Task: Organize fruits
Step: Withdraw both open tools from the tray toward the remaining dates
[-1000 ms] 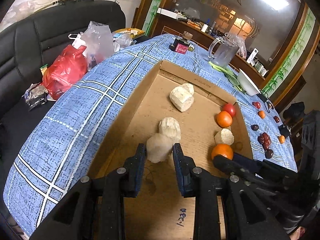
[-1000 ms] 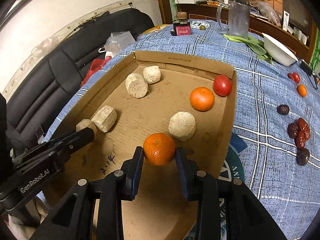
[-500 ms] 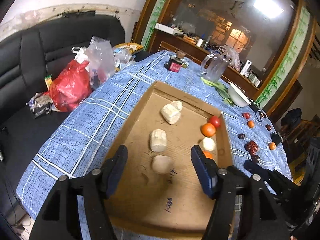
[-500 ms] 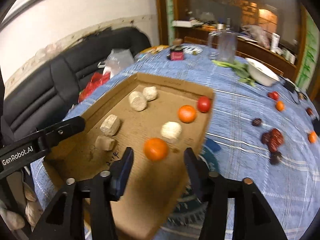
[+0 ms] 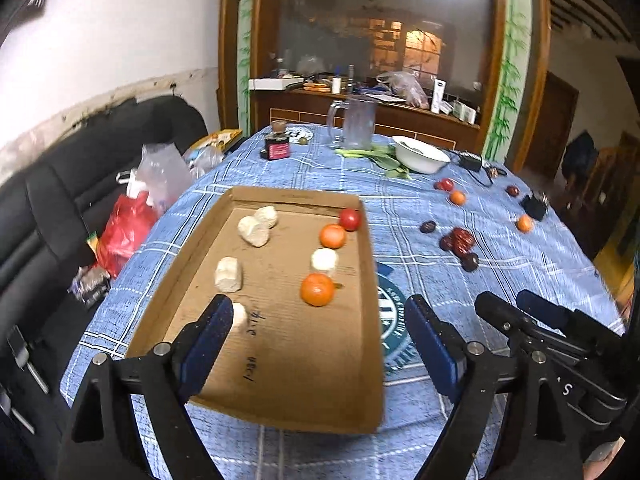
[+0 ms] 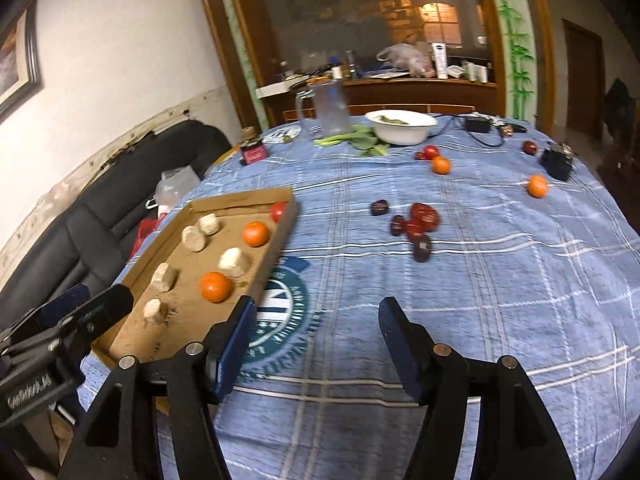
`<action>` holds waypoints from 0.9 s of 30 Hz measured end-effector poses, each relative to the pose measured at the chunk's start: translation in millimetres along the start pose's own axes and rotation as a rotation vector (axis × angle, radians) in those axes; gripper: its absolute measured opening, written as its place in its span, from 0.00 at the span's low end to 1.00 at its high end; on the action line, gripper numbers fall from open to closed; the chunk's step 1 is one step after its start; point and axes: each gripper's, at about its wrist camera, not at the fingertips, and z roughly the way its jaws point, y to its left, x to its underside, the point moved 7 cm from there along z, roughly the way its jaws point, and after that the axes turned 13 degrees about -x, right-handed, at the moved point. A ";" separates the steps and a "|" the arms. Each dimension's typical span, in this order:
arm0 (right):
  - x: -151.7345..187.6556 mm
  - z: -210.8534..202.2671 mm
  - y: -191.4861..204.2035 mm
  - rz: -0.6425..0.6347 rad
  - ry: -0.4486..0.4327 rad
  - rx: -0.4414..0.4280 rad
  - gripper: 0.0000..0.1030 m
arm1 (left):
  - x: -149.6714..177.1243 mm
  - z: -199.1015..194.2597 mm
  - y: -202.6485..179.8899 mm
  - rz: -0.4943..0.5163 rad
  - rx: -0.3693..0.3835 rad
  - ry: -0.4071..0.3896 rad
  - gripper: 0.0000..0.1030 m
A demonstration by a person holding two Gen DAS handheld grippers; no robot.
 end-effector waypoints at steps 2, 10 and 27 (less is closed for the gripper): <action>2.5 -5.5 -7.0 0.009 -0.006 0.004 0.67 | 0.5 -5.7 -9.9 0.027 -0.011 -0.008 0.84; 7.2 -19.1 -32.1 0.048 -0.021 0.010 0.67 | 1.7 -17.2 -39.0 0.104 -0.042 -0.029 0.84; 12.9 -19.5 -58.7 0.102 -0.009 0.013 0.68 | 8.7 -9.6 -63.8 0.172 -0.045 -0.001 0.84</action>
